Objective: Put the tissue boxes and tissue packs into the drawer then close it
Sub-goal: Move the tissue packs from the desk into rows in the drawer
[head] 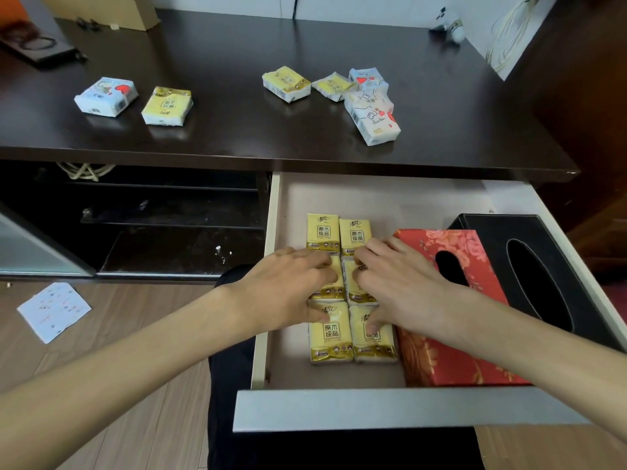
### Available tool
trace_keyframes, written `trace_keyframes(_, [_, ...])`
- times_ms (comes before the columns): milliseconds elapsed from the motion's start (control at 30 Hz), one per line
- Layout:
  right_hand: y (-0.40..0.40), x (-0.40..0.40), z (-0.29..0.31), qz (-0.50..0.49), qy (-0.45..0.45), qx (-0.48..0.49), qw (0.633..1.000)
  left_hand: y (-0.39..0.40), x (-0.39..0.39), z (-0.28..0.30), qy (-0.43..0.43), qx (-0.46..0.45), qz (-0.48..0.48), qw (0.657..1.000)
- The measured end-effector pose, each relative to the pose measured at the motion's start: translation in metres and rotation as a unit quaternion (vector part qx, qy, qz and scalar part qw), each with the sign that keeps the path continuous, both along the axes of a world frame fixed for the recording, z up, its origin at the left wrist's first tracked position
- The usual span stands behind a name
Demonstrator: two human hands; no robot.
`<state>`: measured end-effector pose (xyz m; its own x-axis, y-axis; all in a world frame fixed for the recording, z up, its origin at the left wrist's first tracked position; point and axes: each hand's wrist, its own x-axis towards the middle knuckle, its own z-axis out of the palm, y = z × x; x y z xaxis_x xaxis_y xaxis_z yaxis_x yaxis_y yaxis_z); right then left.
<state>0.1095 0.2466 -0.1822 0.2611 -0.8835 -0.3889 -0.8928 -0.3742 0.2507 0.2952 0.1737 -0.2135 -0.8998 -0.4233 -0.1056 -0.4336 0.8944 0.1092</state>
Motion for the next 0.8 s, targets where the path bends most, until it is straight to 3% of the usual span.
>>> trace_keyframes(167, [0.002, -0.001, 0.006, -0.007, -0.007, -0.008, 1.000, 0.001, 0.001, -0.002, 0.028, -0.007, 0.002, 1.000])
trace_keyframes(367, [-0.014, -0.024, 0.024, -0.039, -0.122, -0.066, 0.990, -0.012, 0.002, 0.006, 0.066, -0.007, 0.026, 0.997])
trace_keyframes(567, [-0.035, -0.038, 0.015, -0.042, -0.065, 0.050, 0.996, -0.026, -0.010, 0.009, -0.056, 0.018, 0.054, 0.997])
trace_keyframes(800, [-0.038, -0.031, -0.004, -0.028, -0.012, 0.041, 0.999, -0.022, -0.010, 0.004, -0.047, -0.004, 0.040, 0.998])
